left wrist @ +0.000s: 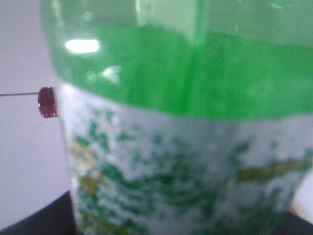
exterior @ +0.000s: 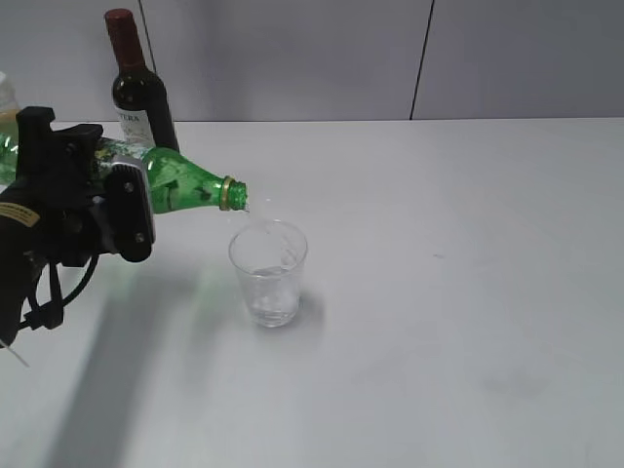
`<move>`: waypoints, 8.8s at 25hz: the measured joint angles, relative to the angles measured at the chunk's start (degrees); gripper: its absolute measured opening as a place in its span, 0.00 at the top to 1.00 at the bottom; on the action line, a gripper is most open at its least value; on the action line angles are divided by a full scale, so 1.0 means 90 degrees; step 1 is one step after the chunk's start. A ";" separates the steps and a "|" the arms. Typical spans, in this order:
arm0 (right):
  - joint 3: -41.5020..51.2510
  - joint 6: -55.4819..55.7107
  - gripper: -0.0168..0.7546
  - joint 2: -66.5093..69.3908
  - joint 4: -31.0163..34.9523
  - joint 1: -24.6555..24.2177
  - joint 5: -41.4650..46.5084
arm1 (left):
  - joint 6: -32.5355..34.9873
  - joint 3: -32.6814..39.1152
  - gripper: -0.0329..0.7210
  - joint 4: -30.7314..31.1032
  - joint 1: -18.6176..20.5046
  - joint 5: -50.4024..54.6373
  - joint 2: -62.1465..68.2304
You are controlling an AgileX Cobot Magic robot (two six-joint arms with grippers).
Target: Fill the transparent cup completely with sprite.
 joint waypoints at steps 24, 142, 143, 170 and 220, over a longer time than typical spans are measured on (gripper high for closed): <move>0.0000 0.0000 0.22 0.0000 0.0000 0.0000 0.0000 | 0.0563 0.0000 0.38 -0.0008 0.0000 -0.0240 0.0000; 0.0000 0.0000 0.22 0.0000 0.0000 0.0000 0.0000 | -1.2883 -0.4068 0.07 0.6044 0.1031 0.0858 0.3188; 0.0000 0.0000 0.22 0.0000 0.0000 0.0000 0.0000 | -1.2883 -0.4001 0.07 0.6037 0.1039 0.0852 0.3139; 0.0000 0.0000 0.22 0.0000 0.0000 0.0000 0.0000 | -1.2883 -0.1121 0.12 0.6264 0.2040 0.2543 -0.0027; 0.0000 0.0006 0.22 0.0000 0.0000 0.0000 0.0000 | -1.0726 -0.0460 0.17 0.2391 0.3535 1.3155 -0.7636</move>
